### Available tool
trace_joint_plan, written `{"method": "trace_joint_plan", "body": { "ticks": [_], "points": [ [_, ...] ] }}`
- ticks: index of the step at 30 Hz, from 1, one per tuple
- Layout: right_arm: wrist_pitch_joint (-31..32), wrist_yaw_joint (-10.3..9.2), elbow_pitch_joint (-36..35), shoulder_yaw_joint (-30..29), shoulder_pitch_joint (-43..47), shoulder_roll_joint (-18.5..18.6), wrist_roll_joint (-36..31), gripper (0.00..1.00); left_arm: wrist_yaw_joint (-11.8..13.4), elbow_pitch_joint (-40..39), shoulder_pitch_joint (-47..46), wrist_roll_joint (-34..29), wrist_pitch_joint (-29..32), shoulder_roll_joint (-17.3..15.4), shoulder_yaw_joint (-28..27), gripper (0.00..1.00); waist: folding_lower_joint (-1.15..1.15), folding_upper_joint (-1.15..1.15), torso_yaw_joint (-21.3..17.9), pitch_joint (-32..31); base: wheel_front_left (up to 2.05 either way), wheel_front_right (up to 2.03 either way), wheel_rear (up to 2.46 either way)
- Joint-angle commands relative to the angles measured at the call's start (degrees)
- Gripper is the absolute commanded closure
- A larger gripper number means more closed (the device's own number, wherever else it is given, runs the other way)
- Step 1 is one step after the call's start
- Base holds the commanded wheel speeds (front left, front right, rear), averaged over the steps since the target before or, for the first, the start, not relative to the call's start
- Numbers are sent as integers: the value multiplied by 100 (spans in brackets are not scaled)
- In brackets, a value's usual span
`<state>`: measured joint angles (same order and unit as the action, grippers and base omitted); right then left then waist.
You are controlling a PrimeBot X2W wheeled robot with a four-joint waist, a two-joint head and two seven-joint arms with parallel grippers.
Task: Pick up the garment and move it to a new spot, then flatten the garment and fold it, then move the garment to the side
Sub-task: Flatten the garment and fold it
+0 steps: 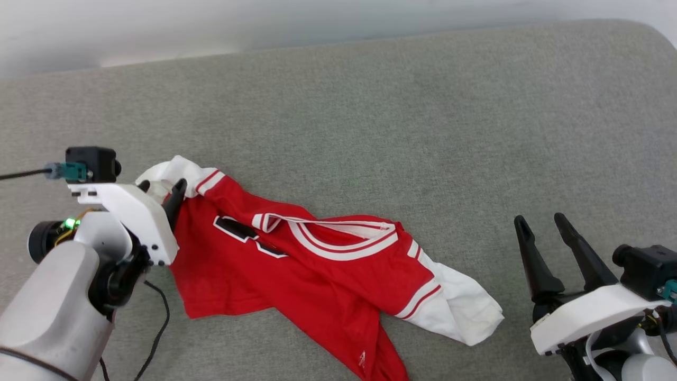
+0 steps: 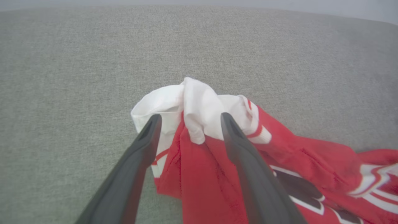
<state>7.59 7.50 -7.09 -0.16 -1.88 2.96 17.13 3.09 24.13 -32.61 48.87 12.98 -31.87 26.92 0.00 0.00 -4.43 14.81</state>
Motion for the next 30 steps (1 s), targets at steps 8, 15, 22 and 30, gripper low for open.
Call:
{"method": "trace_joint_plan", "body": {
  "ticks": [8,15,22,30],
  "points": [
    [101,-2,-69,-41,232,-12,37,0,240,-848,742,138,687,-365,181,0,0,0,328,-403,0,0,0],
    [156,-2,-133,37,229,-12,70,0,419,-1584,1169,426,1517,-648,319,0,0,0,366,-354,0,0,0],
    [134,-2,-111,76,86,-12,103,0,428,-1511,1135,719,1866,-606,309,0,0,0,144,-50,0,0,0],
    [15,-2,35,40,101,-12,204,0,310,-1009,1382,1090,2272,-394,475,100,0,0,-64,50,0,0,0]
  ]
}}
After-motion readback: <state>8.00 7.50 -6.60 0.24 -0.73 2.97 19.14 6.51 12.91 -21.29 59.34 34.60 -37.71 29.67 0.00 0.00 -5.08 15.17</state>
